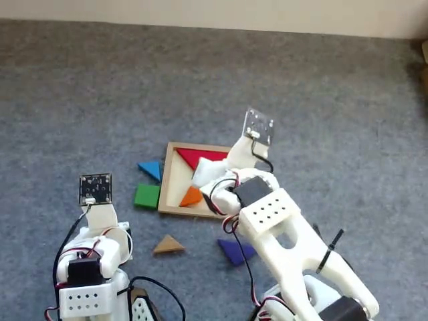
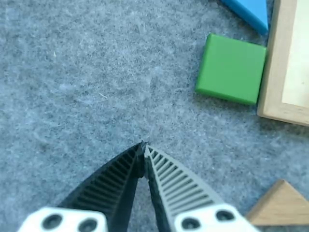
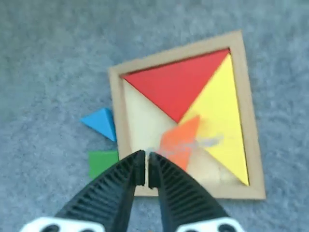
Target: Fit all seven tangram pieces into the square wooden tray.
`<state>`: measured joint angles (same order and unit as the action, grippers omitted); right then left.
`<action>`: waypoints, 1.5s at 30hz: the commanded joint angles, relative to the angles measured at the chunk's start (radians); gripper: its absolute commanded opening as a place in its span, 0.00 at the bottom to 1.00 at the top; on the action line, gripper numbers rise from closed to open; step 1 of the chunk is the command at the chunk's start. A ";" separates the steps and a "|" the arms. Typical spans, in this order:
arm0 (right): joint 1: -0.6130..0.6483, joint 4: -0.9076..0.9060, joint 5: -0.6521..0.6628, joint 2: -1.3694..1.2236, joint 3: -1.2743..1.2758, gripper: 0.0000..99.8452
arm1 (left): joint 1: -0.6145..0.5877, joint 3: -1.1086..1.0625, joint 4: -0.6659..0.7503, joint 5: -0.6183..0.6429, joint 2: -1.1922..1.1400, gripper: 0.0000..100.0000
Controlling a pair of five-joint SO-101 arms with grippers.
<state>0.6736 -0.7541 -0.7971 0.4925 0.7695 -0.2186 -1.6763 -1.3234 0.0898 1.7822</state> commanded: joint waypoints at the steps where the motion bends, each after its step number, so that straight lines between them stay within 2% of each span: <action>1: -0.015 0.171 0.046 -0.021 -0.025 0.00 | -0.016 -0.021 -0.005 -0.011 0.036 0.01; 4: -0.015 0.329 0.118 -0.113 -0.007 0.00 | -0.016 -0.021 -0.005 -0.011 0.036 0.01; 6: -0.016 0.374 0.163 -0.179 -0.015 0.00 | -0.016 -0.021 -0.005 -0.011 0.036 0.01; 13: -0.027 0.374 0.181 -0.355 -0.012 0.00 | -0.016 -0.021 -0.005 -0.011 0.036 0.01; 19: -0.099 0.366 0.181 -0.328 -0.001 0.00 | -0.016 -0.021 -0.005 -0.011 0.036 0.01; 30: -0.085 0.179 0.183 -0.309 0.027 0.00 | -0.016 -0.021 -0.005 -0.011 0.036 0.01; 36: -0.101 -0.004 0.184 -0.306 0.018 0.00 | -0.016 -0.021 -0.005 -0.011 0.036 0.01; 42: -0.102 -0.133 0.394 -0.225 -0.048 0.00 | -0.016 -0.021 -0.005 -0.011 0.036 0.01; 45: -0.099 -0.134 0.388 -0.145 -0.045 0.00 | -0.016 -0.021 -0.005 -0.011 0.036 0.01</action>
<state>0.5846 -0.8769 -0.4227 0.2455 0.7787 -0.2186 -1.6763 -1.3234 0.0898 1.7822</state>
